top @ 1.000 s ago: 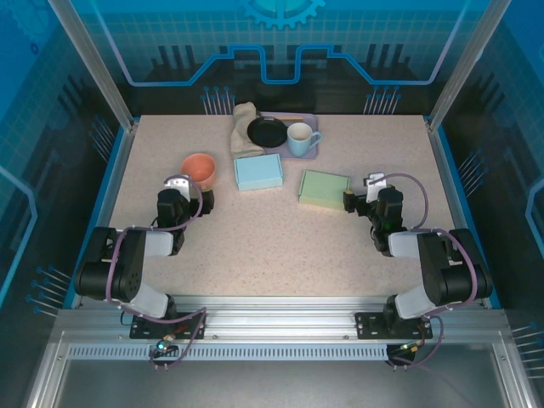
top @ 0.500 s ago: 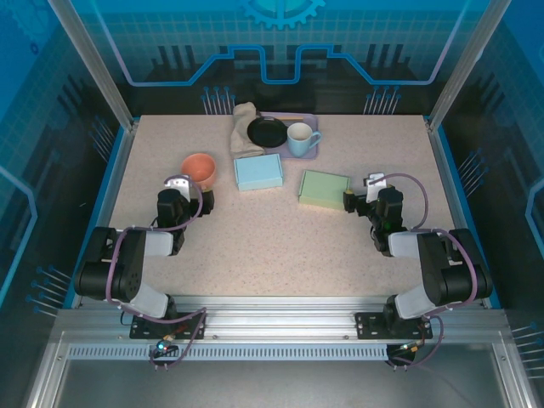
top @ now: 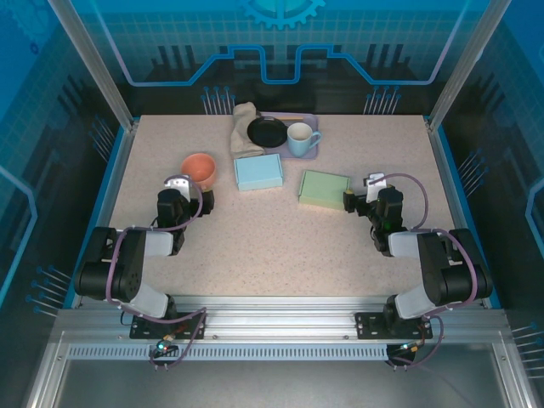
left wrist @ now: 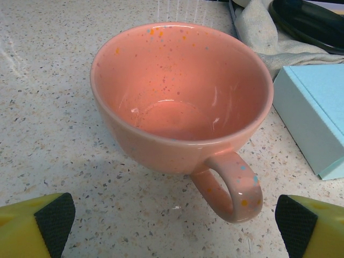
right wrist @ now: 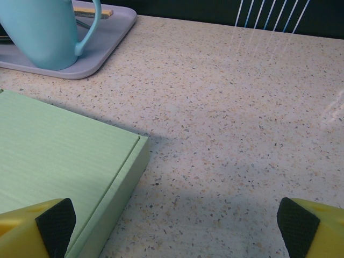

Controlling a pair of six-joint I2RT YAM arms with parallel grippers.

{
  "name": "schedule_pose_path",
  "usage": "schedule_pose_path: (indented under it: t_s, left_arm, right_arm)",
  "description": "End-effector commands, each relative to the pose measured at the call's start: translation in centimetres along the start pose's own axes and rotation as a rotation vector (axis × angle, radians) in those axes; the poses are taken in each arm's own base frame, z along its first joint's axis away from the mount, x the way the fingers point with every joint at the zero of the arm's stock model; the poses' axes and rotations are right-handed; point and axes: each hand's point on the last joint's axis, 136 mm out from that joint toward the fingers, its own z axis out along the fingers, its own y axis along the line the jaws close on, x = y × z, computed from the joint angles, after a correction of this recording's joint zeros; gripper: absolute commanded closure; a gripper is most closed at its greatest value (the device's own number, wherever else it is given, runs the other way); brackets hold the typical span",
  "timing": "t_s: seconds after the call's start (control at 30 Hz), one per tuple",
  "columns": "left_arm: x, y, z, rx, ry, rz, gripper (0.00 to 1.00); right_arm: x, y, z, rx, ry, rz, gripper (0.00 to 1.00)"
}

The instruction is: Fold the paper box

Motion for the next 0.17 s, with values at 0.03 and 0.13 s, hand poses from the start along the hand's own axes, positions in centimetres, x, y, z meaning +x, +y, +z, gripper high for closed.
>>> schedule_pose_path:
  t_s: [0.03,0.13]
  left_arm:
    - [-1.26,-0.66,0.18,0.024,-0.027,0.026,0.01]
    - [-1.19,-0.52,0.09,0.031,-0.027,0.017,0.01]
  right_arm:
    - [-0.71,-0.67,0.33,0.012,-0.014,0.005,0.0]
    - [-0.68,-0.62,0.34,0.011,-0.013,0.005,0.0]
